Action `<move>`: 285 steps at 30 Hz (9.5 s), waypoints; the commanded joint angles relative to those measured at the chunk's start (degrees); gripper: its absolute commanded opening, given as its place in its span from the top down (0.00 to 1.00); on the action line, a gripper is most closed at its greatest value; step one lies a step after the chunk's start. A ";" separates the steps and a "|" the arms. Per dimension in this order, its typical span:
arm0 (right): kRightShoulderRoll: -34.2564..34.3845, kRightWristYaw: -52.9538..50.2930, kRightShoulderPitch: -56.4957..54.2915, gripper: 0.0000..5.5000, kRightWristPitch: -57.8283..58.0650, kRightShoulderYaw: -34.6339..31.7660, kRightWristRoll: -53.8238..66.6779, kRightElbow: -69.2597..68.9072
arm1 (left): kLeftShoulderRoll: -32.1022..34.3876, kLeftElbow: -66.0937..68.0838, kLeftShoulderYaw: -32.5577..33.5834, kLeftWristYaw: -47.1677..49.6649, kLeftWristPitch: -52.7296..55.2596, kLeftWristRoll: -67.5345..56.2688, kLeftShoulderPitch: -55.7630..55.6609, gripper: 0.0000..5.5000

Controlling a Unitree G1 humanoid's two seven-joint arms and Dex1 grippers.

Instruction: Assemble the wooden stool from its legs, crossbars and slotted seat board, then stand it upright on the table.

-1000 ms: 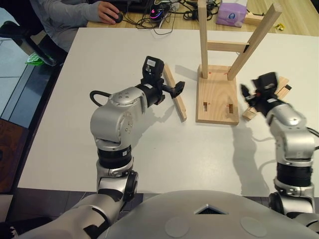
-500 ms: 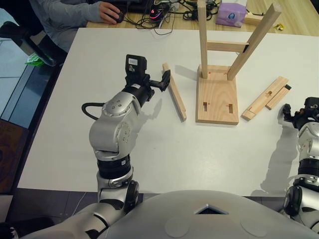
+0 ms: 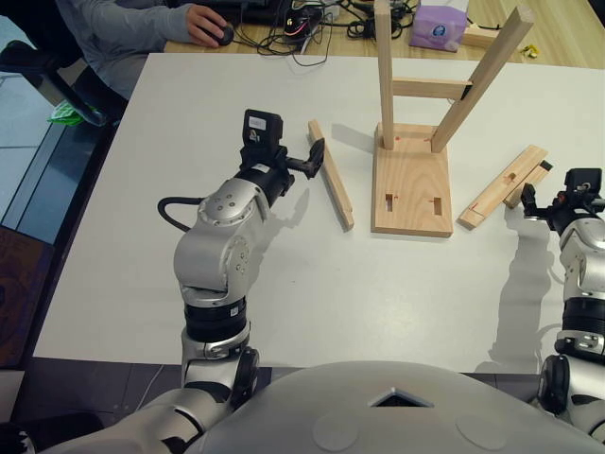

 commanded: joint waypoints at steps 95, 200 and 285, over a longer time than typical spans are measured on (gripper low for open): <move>11.71 -16.25 6.12 0.11 37.25 -10.33 6.71 -25.45 | -0.38 6.88 0.14 6.27 -12.61 2.97 9.35 0.16; -10.68 42.43 -58.16 0.77 -87.12 48.36 -29.83 4.54 | 30.36 6.41 -18.42 -37.32 -9.02 -5.19 -23.21 0.41; -9.16 9.64 -17.20 0.02 -49.21 17.69 -19.69 -17.12 | -18.96 38.52 -4.29 13.08 -48.38 -8.46 -6.72 0.92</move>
